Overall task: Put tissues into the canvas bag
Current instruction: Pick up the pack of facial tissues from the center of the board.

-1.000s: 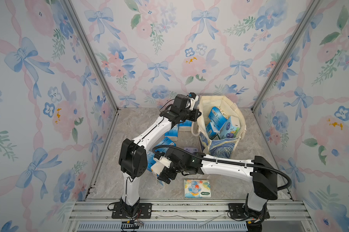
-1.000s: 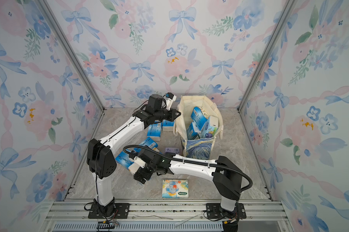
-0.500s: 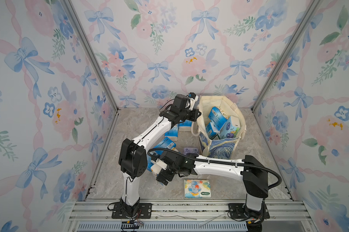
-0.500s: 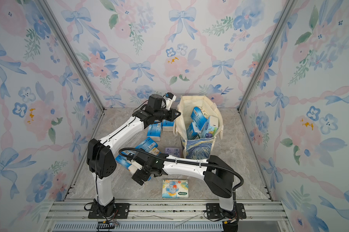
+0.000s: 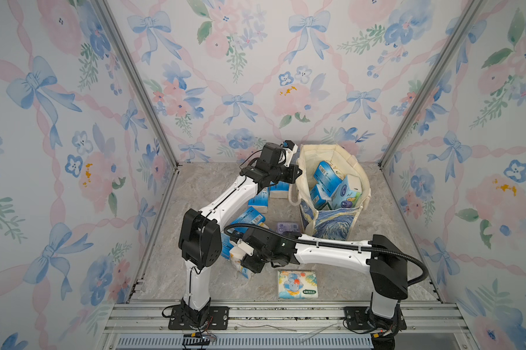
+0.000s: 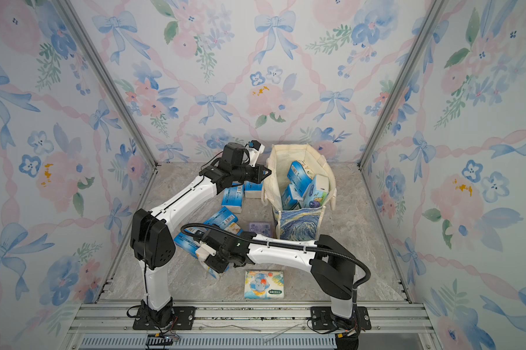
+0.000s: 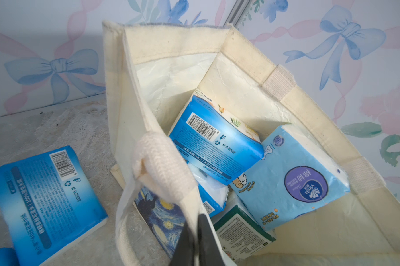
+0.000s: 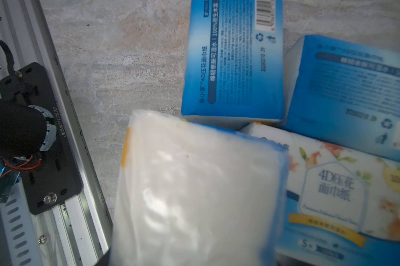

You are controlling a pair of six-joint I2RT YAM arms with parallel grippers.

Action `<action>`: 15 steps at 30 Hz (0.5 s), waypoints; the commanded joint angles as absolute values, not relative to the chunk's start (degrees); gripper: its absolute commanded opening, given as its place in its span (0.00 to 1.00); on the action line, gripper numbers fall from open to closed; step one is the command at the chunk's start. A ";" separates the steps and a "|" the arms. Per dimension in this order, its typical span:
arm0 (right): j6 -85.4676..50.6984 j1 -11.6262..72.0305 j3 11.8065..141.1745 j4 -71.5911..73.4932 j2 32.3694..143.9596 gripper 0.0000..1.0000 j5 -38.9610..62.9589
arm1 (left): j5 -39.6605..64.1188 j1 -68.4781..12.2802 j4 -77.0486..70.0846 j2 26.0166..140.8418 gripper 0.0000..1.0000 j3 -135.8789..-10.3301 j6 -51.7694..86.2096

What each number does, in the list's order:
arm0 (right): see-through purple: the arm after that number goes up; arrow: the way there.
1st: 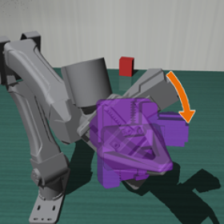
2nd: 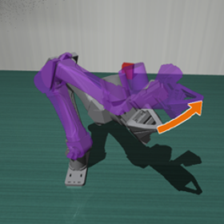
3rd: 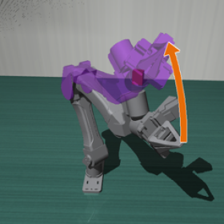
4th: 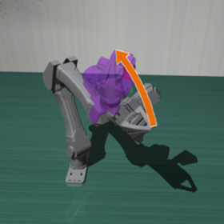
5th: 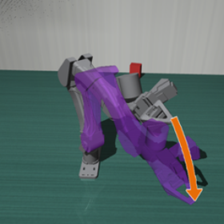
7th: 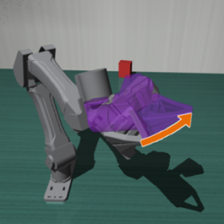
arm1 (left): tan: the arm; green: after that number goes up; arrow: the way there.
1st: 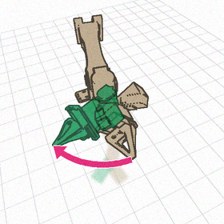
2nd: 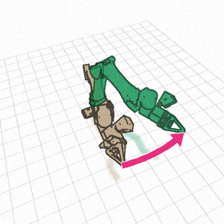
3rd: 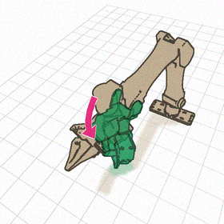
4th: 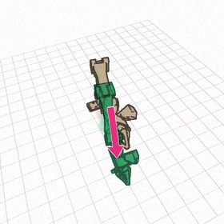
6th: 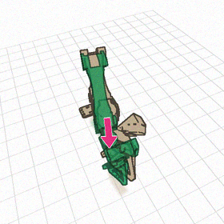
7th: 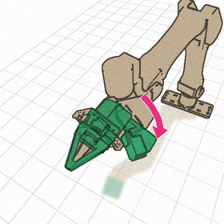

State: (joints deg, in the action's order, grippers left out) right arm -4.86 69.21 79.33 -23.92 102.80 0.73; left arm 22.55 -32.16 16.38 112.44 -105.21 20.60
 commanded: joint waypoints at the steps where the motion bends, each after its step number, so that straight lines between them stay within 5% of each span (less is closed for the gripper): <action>1: -2.47 69.20 77.74 -24.01 92.53 0.53 -1.59 | 22.49 -31.49 15.91 111.29 0.09 -104.60 19.86; 15: 6.68 64.79 72.68 -24.17 60.44 0.53 -20.98 | 22.06 -31.34 16.12 111.60 0.09 -104.80 19.86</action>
